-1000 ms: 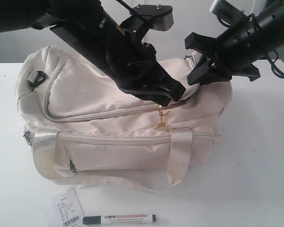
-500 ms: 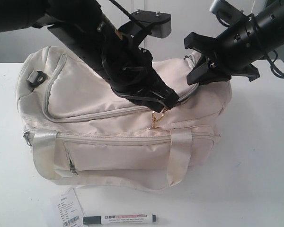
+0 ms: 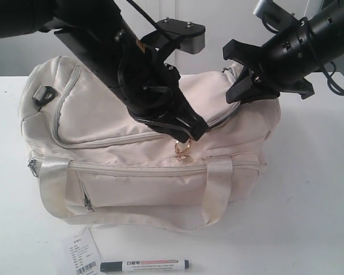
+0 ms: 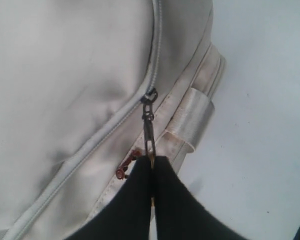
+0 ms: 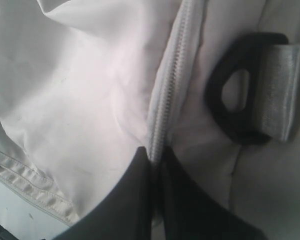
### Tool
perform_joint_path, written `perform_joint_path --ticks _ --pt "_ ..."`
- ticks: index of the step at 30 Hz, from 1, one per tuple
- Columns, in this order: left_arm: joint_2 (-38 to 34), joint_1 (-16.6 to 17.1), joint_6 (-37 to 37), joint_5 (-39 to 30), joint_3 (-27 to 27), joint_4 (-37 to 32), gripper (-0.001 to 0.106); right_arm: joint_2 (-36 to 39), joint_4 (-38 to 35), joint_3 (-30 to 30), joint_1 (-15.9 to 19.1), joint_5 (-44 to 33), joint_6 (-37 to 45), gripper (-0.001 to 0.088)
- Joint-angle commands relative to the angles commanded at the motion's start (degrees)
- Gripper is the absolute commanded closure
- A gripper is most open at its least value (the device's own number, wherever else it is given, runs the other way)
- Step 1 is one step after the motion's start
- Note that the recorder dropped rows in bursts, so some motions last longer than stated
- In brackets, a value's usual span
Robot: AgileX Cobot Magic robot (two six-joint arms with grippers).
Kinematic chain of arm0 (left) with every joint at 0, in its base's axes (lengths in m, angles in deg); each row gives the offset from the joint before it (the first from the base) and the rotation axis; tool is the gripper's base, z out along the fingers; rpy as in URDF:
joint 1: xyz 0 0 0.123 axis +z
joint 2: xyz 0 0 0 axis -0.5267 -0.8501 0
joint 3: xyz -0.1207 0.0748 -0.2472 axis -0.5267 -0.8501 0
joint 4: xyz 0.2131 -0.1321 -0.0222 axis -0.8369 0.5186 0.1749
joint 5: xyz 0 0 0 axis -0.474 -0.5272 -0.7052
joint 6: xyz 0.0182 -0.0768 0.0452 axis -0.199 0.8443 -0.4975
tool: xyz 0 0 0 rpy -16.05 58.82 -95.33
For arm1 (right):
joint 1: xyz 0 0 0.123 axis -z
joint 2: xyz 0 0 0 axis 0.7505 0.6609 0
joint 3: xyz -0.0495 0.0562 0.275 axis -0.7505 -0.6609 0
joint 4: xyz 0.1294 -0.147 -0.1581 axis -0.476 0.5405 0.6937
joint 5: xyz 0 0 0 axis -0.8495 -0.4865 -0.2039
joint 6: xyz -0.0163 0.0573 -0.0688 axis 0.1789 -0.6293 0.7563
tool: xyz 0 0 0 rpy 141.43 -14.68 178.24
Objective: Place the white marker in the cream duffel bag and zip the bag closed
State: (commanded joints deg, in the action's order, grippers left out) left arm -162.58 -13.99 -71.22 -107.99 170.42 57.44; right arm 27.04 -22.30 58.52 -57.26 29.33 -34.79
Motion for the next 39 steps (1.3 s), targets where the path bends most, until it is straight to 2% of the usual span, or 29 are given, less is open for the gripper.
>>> perform_joint_path --ticks 12,39 --pt "2.68 0.0 0.0 -1.13 0.0 -2.16 0.105 0.0 0.11 0.0 0.0 0.25 0.0 0.0868" --pt "2.72 0.0 1.19 -5.63 0.0 -8.08 0.105 0.0 0.42 0.0 0.0 0.58 0.0 0.0868"
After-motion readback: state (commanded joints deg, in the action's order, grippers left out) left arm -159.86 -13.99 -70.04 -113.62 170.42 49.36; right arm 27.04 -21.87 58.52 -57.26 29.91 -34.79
